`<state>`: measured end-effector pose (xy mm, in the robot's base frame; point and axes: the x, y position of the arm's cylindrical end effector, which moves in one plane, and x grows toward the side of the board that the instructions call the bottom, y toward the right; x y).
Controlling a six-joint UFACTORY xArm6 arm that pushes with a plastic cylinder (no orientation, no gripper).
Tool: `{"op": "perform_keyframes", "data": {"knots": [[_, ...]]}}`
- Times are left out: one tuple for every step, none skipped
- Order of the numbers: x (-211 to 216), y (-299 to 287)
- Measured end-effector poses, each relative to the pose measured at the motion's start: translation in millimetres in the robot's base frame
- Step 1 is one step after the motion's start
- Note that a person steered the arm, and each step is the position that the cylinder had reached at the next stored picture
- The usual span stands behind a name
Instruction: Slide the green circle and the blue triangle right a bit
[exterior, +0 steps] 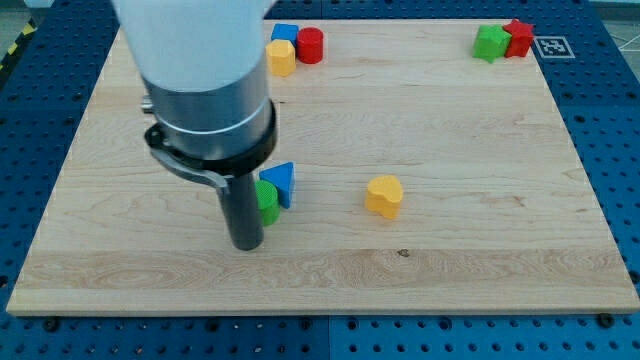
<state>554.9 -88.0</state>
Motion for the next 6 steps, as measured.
{"op": "perform_keyframes", "data": {"knots": [[-17.8, -20.4], [-30.5, -18.4], [-25.0, -1.8], [-13.6, 9.2], [-12.9, 13.9], [-11.2, 9.0]]}}
